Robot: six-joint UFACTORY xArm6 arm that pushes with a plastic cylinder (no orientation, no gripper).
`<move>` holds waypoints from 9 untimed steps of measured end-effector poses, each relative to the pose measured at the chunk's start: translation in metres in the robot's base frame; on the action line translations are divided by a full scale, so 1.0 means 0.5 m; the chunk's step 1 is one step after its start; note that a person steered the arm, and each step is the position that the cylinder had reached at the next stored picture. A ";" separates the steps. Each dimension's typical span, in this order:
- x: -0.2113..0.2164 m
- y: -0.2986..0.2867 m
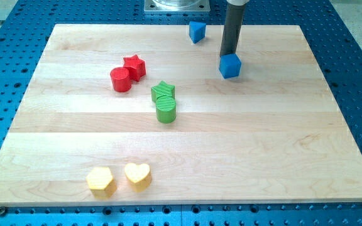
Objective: Place the blue cube diagonally top right to the green star
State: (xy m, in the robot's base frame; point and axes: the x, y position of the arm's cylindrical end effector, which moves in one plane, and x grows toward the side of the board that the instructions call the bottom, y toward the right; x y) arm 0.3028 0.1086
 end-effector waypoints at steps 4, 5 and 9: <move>0.056 0.128; 0.063 -0.020; 0.062 -0.171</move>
